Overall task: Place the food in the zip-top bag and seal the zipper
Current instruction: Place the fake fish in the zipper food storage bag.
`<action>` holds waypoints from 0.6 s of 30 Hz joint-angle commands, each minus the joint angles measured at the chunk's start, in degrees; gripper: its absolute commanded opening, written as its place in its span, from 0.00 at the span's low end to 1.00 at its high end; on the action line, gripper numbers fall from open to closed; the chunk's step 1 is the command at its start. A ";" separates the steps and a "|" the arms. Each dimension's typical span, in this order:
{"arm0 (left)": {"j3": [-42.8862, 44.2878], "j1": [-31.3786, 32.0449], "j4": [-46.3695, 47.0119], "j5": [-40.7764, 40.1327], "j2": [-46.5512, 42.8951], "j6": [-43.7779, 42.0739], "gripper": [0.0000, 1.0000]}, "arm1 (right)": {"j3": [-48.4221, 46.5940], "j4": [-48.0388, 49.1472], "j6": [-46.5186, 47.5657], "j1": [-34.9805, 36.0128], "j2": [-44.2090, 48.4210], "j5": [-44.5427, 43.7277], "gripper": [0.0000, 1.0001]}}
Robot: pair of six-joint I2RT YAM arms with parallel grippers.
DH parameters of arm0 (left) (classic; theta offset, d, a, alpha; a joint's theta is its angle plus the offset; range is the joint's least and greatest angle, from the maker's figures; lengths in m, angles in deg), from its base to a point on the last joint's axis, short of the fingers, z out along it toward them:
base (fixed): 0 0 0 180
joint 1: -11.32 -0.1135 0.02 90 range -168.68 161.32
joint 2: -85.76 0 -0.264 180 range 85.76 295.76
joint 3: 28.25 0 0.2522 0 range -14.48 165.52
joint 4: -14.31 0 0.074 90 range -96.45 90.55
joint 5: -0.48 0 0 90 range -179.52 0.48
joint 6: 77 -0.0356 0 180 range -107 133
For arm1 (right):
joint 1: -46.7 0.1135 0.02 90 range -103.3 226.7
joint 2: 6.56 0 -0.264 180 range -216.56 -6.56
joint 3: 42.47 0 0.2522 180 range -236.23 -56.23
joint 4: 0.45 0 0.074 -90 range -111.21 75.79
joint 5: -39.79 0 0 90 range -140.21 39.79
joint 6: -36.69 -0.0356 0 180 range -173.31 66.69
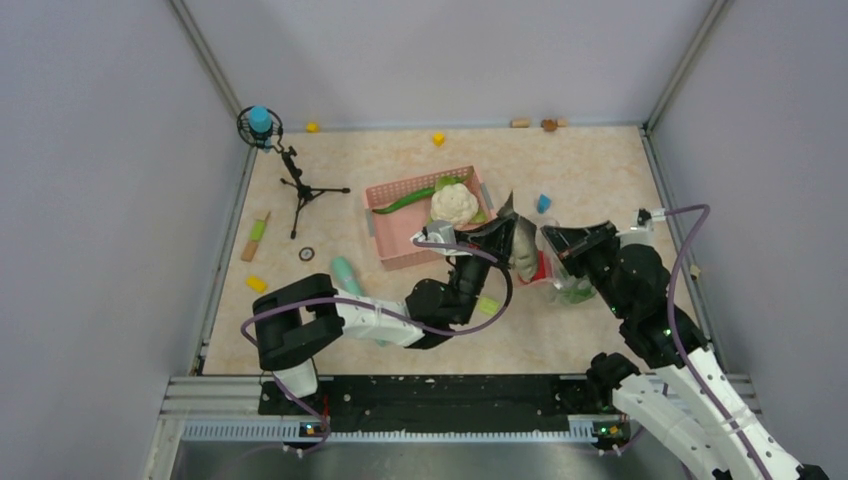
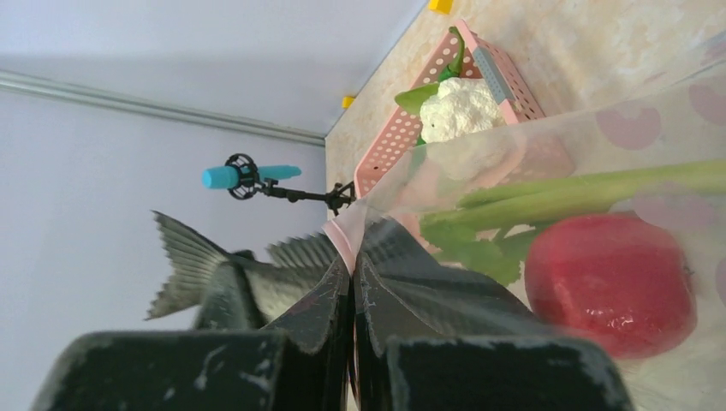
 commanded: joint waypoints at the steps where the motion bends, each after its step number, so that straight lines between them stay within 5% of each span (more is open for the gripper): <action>1: 7.49 0.08 -3.00 -16.24 -2.49 -2.20 0.00 | -2.31 2.92 -1.57 -0.23 -1.19 -1.13 0.00; 4: 12.98 -0.13 -12.82 -20.09 -2.99 0.22 0.00 | -2.42 3.34 -2.33 -0.20 -2.12 -0.67 0.00; 8: 15.83 -0.09 -14.44 -19.15 -1.19 1.81 0.00 | -2.65 4.41 -3.64 -0.25 -3.33 0.83 0.00; 18: 7.56 0.15 -23.41 -10.88 -0.27 13.66 0.00 | -7.25 3.88 -3.51 -0.17 -4.32 -0.54 0.00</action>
